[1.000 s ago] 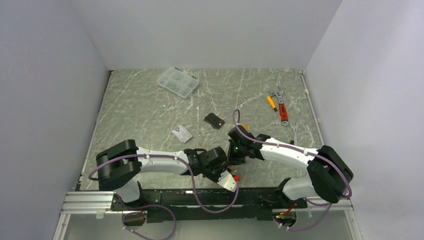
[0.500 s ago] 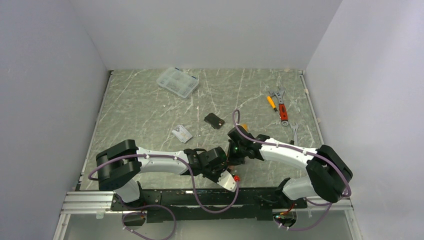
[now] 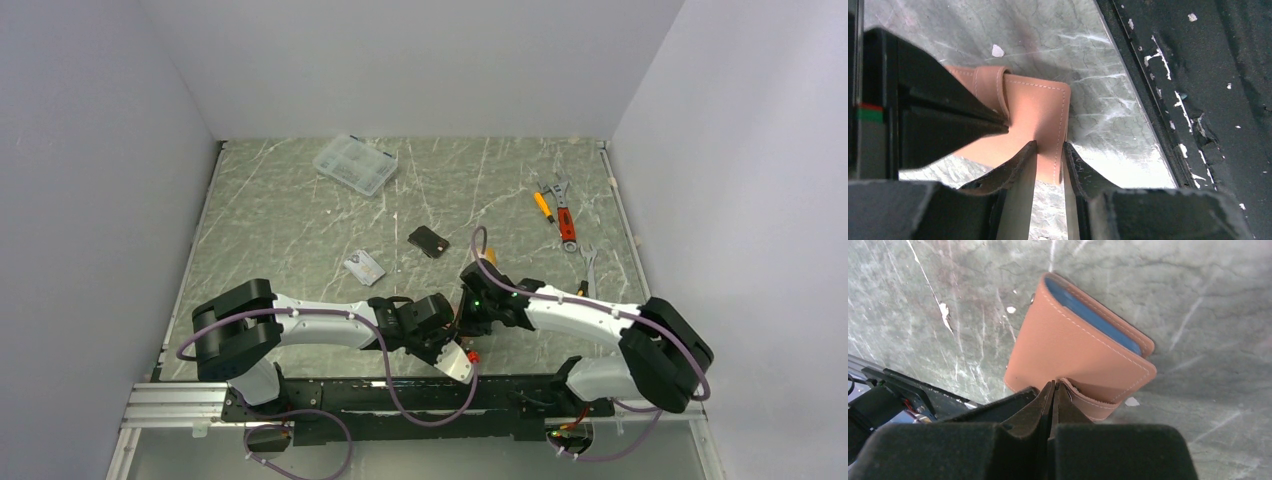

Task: Put the credit cards into the card holder
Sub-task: Close the card holder at the center of the board.

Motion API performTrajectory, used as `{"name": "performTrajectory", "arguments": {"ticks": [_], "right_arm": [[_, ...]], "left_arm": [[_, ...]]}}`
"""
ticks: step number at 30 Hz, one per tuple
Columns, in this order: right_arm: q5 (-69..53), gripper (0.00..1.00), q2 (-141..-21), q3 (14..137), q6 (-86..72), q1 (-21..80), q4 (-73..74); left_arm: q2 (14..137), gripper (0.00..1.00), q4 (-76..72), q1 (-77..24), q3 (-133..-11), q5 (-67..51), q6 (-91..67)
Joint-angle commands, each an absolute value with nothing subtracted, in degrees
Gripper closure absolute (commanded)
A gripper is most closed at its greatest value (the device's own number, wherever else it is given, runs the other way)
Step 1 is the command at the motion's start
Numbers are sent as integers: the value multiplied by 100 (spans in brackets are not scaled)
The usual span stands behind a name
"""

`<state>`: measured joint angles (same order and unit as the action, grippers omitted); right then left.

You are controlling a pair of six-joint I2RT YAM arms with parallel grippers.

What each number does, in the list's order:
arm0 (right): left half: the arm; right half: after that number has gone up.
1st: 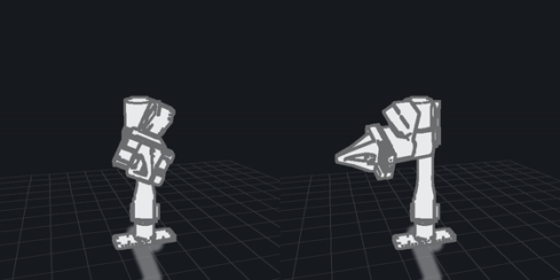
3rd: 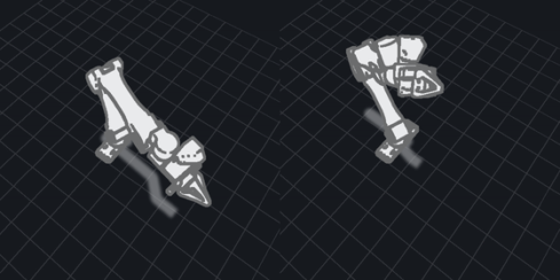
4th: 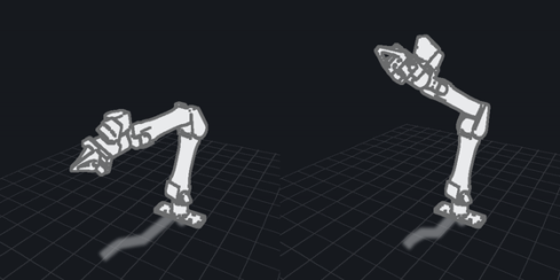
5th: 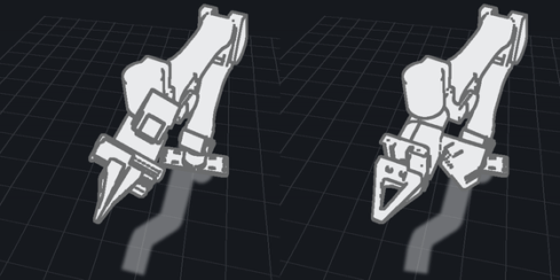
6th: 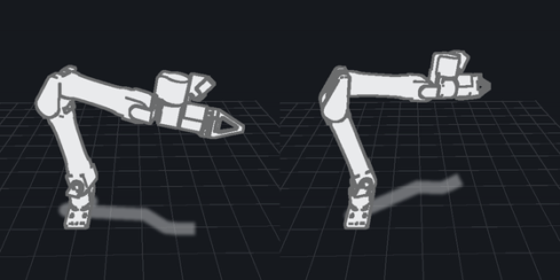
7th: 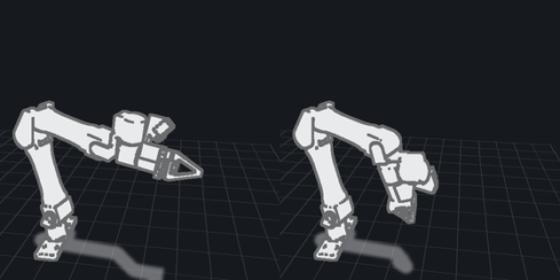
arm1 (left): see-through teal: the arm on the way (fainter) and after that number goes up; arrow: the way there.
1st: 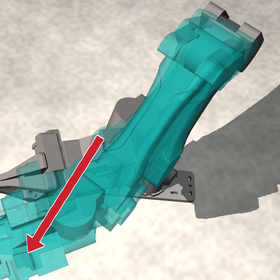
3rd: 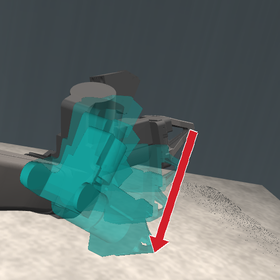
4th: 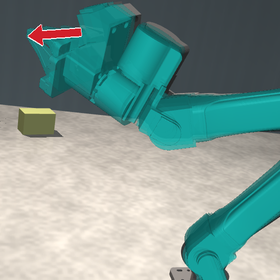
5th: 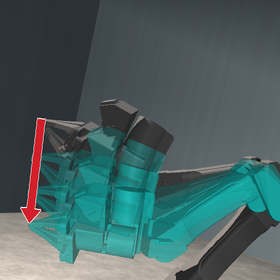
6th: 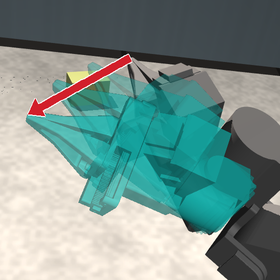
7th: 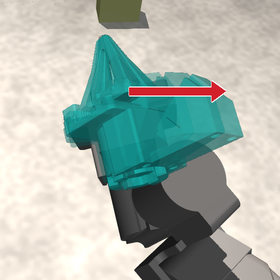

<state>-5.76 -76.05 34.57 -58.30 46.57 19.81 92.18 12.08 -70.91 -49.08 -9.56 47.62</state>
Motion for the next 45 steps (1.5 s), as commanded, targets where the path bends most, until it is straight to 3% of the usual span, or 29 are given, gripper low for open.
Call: {"name": "performTrajectory", "arguments": {"ticks": [1,13,21,26,27,28,32,33,37,43,45], "right_arm": [[-314,100,-7216,2829,-6031,4545,2328],[-616,100,-6820,1399,-6743,4421,881],[-51,100,-5806,729,-7308,4331,1568],[171,100,-5809,367,-7391,4342,1389],[207,100,-5835,373,-7383,4340,1371],[193,100,-5858,388,-7329,4353,1301],[233,100,-6024,577,-7227,4433,1231],[242,98,-6041,652,-7150,4438,1212],[376,68,-5901,1144,-6736,4443,1299],[338,52,-6007,2594,-5901,4445,1804],[192,41,-6178,3217,-5517,4447,1915]], "left_arm": [[9124,70,1549,-7101,-4980,-910,4818],[9000,69,1805,-6832,-5133,-1162,4682],[8515,62,2586,-5998,-5637,-1831,4577],[8225,57,3182,-5221,-6144,-2355,4336],[8188,8,3253,-5086,-6205,-2386,4298],[8131,2,3298,-4946,-6261,-2402,4245],[7925,1,3491,-4379,-6414,-2479,3965],[7874,1,3510,-4243,-6425,-2446,3882],[7575,1,3757,-3655,-6296,-2462,3721],[6745,1,4124,-2826,-5917,-2348,3991],[6501,1,4116,-2566,-5877,-2232,3896]]}}
